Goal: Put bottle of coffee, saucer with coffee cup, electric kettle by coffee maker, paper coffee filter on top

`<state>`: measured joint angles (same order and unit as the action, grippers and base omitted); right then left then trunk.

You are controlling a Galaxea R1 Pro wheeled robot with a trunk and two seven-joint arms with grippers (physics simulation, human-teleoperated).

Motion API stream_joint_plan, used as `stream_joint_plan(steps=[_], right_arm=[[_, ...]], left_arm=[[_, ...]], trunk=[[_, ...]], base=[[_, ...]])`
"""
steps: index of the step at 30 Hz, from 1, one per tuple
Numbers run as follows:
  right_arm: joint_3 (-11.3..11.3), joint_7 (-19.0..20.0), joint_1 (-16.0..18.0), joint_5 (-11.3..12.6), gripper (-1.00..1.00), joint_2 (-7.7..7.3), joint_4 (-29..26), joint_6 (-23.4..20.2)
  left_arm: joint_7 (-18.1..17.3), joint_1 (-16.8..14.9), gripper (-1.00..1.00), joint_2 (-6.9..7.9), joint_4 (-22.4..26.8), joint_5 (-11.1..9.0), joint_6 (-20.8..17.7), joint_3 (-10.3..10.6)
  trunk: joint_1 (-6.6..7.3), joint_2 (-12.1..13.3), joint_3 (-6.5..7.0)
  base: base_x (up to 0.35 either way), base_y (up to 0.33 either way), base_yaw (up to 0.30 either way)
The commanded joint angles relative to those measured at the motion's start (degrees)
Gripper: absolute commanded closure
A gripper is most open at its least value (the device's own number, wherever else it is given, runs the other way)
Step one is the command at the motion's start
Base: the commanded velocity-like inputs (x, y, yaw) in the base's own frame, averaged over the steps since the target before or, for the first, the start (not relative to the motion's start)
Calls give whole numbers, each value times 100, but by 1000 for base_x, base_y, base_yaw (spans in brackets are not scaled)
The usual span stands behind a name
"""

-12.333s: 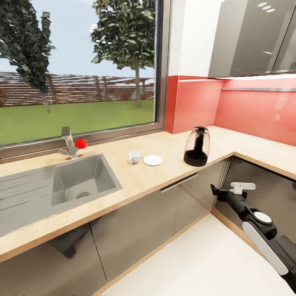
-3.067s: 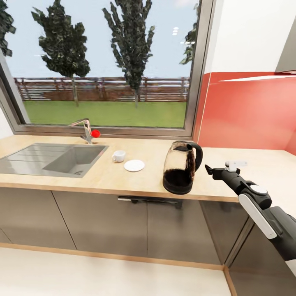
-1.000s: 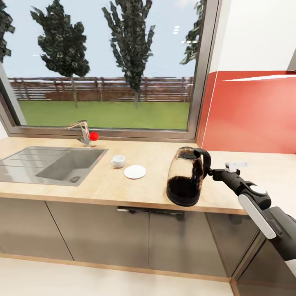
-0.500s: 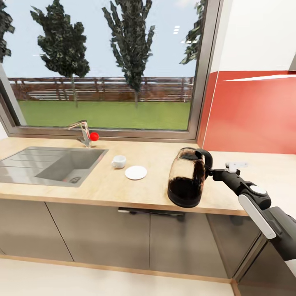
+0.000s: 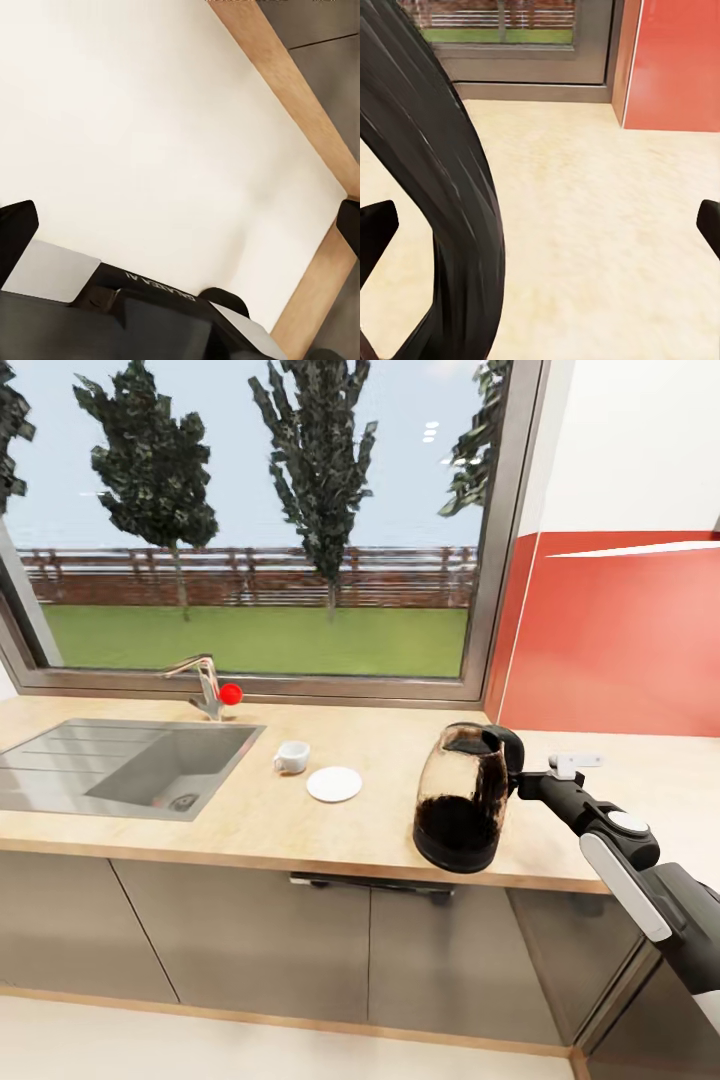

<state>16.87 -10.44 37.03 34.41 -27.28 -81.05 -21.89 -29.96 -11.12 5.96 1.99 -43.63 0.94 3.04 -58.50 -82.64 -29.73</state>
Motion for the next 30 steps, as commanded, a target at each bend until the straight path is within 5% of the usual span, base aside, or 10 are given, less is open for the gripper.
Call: stream_joint_plan(steps=[1,15,16,30], right_arm=[[18,-55,6,66,-100,-6,-8,-8],[18,-46,6,66,-100,-5,-8,-8],[18,-46,6,66,100,-5,-8,-8],[18,-46,6,66,100,99,-8,-8]], left_arm=[[-19,-4,-100,1,-5,-32,11,34],[-19,-4,-100,1,-4,-32,9,34],[-19,-4,-100,1,-4,-32,8,33],[-21,-4,-100,1,-2,-32,3,30]], trunk=[[-1,-3,-6],[-1,-3,-6],[-1,-3,-6],[-1,-3,-6]], base=[[44,1,0],[7,0,0],[0,0,0],[0,0,0]])
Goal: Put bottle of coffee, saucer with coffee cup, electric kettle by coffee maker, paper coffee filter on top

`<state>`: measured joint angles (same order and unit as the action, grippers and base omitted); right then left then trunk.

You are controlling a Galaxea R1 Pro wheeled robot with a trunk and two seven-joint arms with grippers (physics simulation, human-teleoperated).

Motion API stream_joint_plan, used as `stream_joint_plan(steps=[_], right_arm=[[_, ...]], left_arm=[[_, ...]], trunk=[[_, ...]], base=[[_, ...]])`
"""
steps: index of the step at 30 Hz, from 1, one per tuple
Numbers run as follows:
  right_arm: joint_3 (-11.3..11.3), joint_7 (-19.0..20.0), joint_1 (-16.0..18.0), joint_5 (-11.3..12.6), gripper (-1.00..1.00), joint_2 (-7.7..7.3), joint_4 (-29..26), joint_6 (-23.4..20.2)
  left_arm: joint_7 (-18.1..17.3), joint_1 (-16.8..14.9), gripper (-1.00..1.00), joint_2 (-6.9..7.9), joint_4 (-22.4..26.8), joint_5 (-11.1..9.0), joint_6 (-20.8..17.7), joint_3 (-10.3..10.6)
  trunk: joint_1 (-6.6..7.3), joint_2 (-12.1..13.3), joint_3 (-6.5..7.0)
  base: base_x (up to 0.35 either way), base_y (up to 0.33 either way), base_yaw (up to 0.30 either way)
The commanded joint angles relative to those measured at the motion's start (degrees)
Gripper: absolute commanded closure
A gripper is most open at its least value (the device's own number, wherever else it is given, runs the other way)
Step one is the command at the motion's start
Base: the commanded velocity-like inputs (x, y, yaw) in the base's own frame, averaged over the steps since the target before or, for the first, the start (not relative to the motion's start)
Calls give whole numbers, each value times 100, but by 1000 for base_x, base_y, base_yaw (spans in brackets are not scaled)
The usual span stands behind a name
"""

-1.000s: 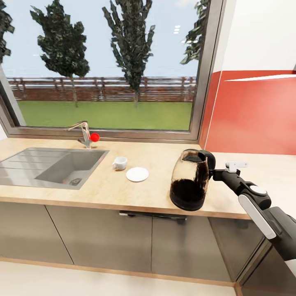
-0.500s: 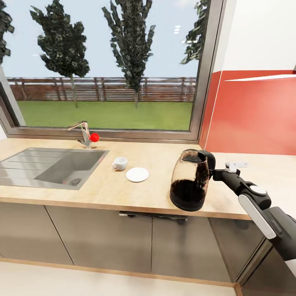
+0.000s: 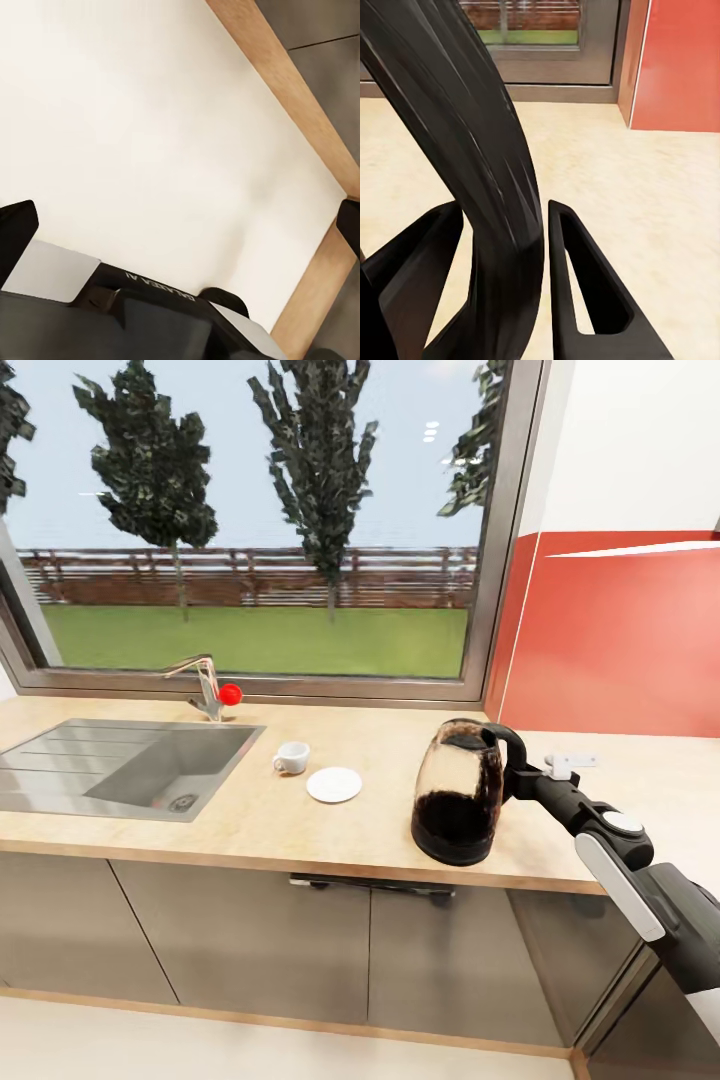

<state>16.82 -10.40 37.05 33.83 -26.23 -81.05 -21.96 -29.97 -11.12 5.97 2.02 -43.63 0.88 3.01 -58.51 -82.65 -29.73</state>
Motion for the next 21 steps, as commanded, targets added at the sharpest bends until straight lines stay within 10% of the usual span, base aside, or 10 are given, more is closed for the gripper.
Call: stream_joint_plan(steps=[1,21], right_arm=[[23,-50,4,123,100,-5,-7,-2],[23,-55,4,123,100,-5,-35,-2]], left_arm=[[-19,-5,-100,1,-7,-32,9,33],[-20,-5,-100,1,0,-32,9,33]], trunk=[[0,-3,-7],[176,318,137]], base=[[0,0,0],[0,0,0]])
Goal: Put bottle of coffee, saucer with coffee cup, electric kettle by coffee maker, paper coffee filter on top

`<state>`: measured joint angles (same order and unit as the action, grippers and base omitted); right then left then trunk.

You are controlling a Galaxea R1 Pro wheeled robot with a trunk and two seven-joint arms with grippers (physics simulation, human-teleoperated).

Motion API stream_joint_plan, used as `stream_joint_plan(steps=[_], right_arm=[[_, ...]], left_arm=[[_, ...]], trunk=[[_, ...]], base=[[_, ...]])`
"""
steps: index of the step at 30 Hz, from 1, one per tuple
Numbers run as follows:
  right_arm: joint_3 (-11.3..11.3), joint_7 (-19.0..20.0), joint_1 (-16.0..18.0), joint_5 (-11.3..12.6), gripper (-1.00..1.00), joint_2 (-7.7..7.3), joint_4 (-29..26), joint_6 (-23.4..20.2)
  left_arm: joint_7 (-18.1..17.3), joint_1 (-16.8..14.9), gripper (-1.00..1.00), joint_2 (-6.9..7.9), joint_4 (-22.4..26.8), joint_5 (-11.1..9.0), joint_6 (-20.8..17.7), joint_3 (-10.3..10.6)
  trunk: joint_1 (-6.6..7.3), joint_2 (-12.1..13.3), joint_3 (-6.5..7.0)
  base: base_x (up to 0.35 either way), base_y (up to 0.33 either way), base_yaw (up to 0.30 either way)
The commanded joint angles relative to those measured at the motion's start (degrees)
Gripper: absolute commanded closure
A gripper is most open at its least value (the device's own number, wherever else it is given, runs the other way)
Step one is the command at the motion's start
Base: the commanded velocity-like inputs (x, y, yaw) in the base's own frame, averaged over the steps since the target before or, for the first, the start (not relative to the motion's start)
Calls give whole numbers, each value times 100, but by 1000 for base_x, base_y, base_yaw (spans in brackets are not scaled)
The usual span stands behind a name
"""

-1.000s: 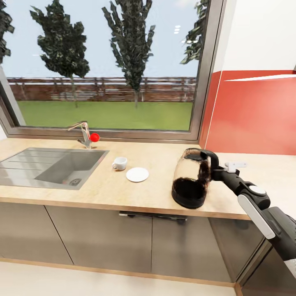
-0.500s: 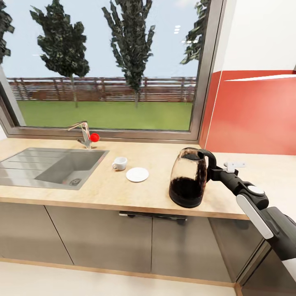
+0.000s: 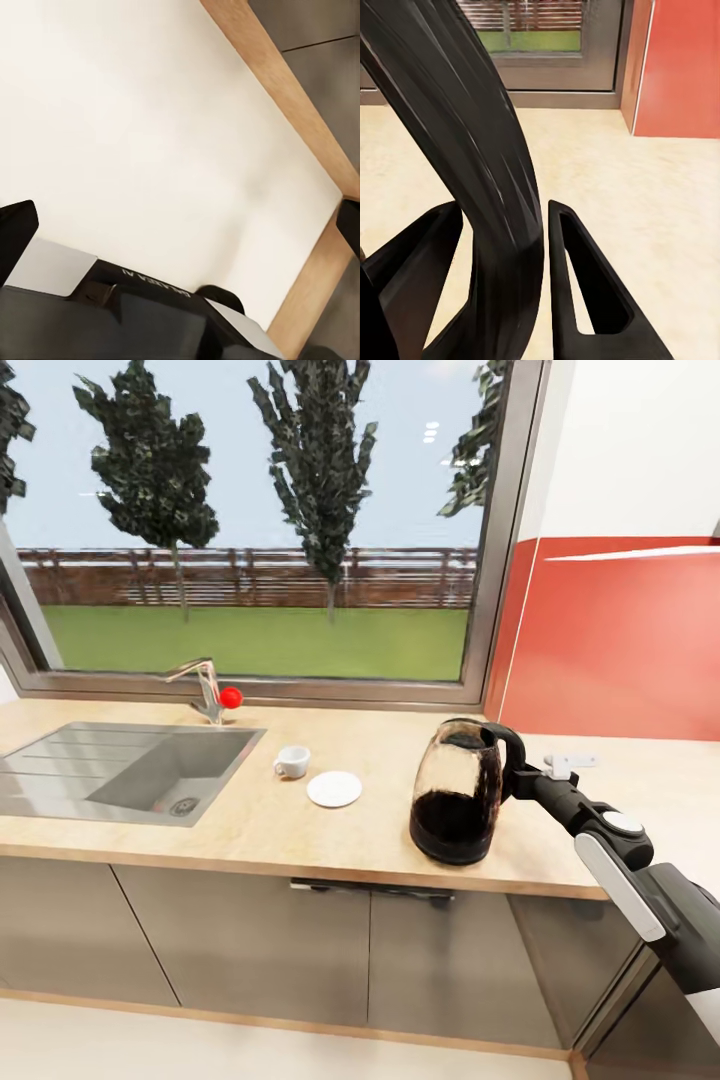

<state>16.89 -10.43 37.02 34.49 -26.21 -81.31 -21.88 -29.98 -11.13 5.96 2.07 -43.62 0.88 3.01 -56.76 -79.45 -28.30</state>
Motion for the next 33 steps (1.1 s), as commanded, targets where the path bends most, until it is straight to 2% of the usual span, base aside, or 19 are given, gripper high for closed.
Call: stream_joint_plan(steps=[1,10,15,16,19,23,27,33], right_arm=[[16,-54,7,58,100,-7,-20,-11],[7,-91,110,51,100,-7,-225,-33],[7,-93,419,56,100,6,-277,-128],[7,-94,557,57,100,74,-283,-302],[7,-94,557,57,100,74,-283,-302],[7,-104,958,57,100,374,-293,-676],[7,-114,1143,53,100,595,-298,-792],[7,-115,1188,49,100,654,-302,-817]], left_arm=[[-18,-4,-100,1,-5,-32,9,33],[-17,-4,-100,1,-5,-34,9,35],[-17,-4,-100,1,3,-33,9,38],[-17,-4,-100,1,8,-32,9,40],[-17,-4,-100,1,8,-32,9,40],[-17,-4,-100,1,9,-32,9,37],[-17,-4,-100,1,5,-32,9,35],[-17,-4,-100,1,5,-32,9,33]], trunk=[[23,38,12],[220,399,174],[220,399,174],[220,399,174],[220,399,174],[220,399,174],[220,399,174],[220,399,174]], base=[[0,0,0],[0,0,0],[0,0,0],[0,0,0],[0,0,0],[0,0,143],[0,0,236],[0,0,267]])
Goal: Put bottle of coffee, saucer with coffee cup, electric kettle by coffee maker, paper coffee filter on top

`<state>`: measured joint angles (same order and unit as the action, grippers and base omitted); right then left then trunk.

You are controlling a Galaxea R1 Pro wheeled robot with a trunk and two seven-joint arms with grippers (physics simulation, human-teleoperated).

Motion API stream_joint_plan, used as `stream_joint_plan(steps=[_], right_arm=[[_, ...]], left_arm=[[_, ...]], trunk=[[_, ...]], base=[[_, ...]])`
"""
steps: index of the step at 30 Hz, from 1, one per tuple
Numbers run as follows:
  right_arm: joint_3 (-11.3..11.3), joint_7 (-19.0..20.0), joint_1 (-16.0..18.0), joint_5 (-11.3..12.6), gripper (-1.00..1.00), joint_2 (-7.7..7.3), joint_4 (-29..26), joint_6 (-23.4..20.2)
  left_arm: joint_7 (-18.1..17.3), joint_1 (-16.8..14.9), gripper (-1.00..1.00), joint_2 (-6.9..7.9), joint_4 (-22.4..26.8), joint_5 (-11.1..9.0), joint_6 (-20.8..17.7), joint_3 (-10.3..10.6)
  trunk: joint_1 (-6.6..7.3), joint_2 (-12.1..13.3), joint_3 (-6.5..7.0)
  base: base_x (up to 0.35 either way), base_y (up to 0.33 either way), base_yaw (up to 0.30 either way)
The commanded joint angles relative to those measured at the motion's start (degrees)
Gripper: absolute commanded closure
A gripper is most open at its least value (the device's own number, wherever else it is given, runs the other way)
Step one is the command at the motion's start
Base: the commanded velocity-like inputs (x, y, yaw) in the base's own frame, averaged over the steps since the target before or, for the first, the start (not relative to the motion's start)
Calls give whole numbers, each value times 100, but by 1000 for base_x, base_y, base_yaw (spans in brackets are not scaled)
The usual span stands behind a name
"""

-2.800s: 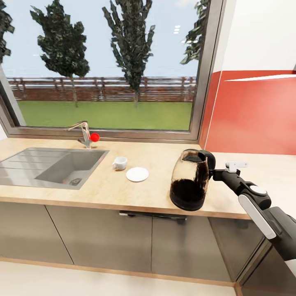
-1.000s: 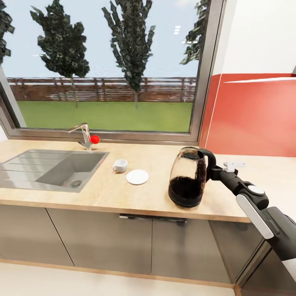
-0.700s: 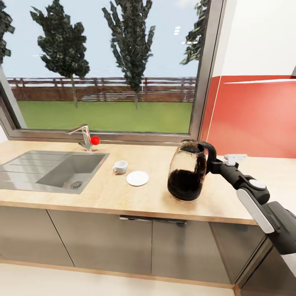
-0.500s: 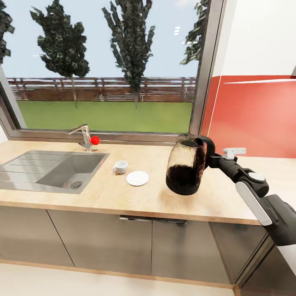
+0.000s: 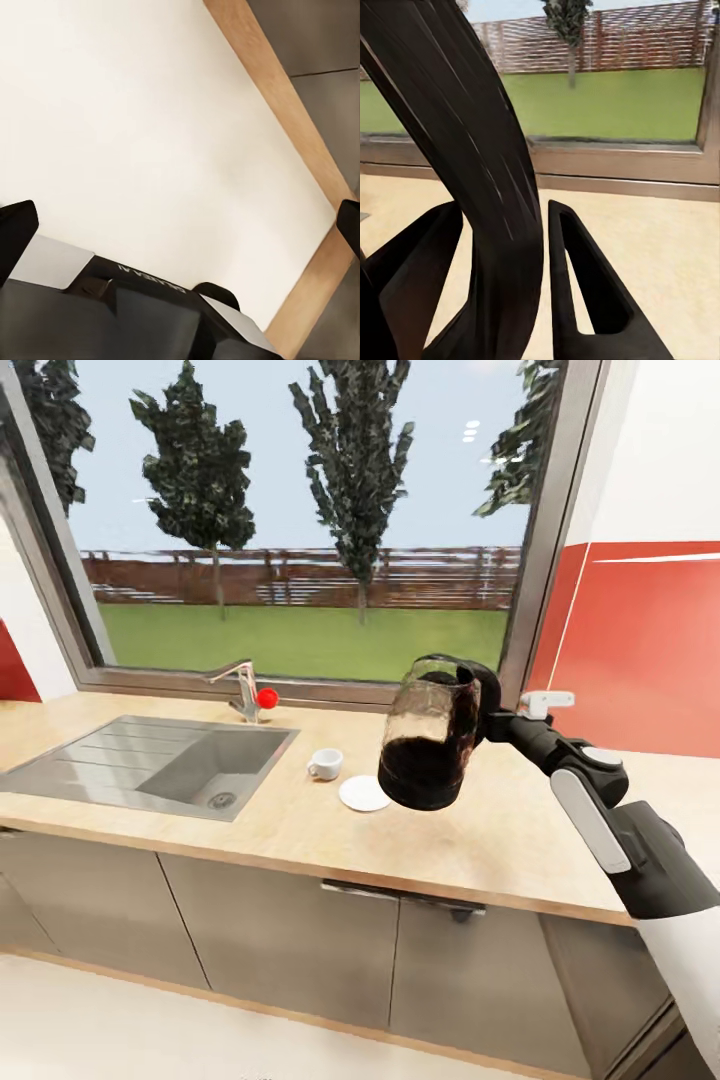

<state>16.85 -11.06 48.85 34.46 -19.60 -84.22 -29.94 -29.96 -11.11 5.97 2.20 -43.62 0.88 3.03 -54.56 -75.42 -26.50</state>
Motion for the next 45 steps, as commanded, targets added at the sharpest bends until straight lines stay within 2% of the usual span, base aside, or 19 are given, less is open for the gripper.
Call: stream_joint_plan(steps=[1,14,21,22,23,27,29,34,39,45], right_arm=[[13,-51,5,53,100,-6,-12,-10],[20,-37,10,60,100,39,-24,-12],[291,-37,10,56,100,52,-24,-12],[314,-40,11,56,100,76,-24,-13],[360,-49,11,40,100,204,-24,-30],[380,-44,13,-197,100,320,-24,-163],[384,-40,12,-367,100,436,-24,-221],[388,-37,13,-575,100,584,-24,-271],[389,-37,12,-625,100,703,-24,-286],[391,-37,11,-632,100,742,-24,-285]], left_arm=[[-19,-6,-100,1,-8,-33,9,32],[-19,-6,-100,1,-9,-33,9,31],[-19,-6,-100,7,-10,-33,9,31],[-19,-6,-100,8,-13,-33,9,31],[-19,-6,-100,9,-16,-33,9,31],[-19,-6,-100,9,-17,-33,9,31],[-19,-6,-100,9,-17,-33,9,31],[-19,-6,-100,9,-17,-33,9,31],[-19,-6,-100,9,-18,-33,9,31],[-19,-6,-100,15,-18,-33,9,31]], trunk=[[0,-4,-6],[0,-4,-6],[0,-4,-6],[0,-4,-6],[0,-4,-6],[0,-4,-6],[0,-4,-6],[0,-4,-6],[0,-4,-6],[0,-4,-6]], base=[[0,0,271],[0,0,272],[0,0,272],[0,0,272],[0,0,272],[0,0,272],[0,0,272],[0,0,272],[0,0,272],[0,0,272]])
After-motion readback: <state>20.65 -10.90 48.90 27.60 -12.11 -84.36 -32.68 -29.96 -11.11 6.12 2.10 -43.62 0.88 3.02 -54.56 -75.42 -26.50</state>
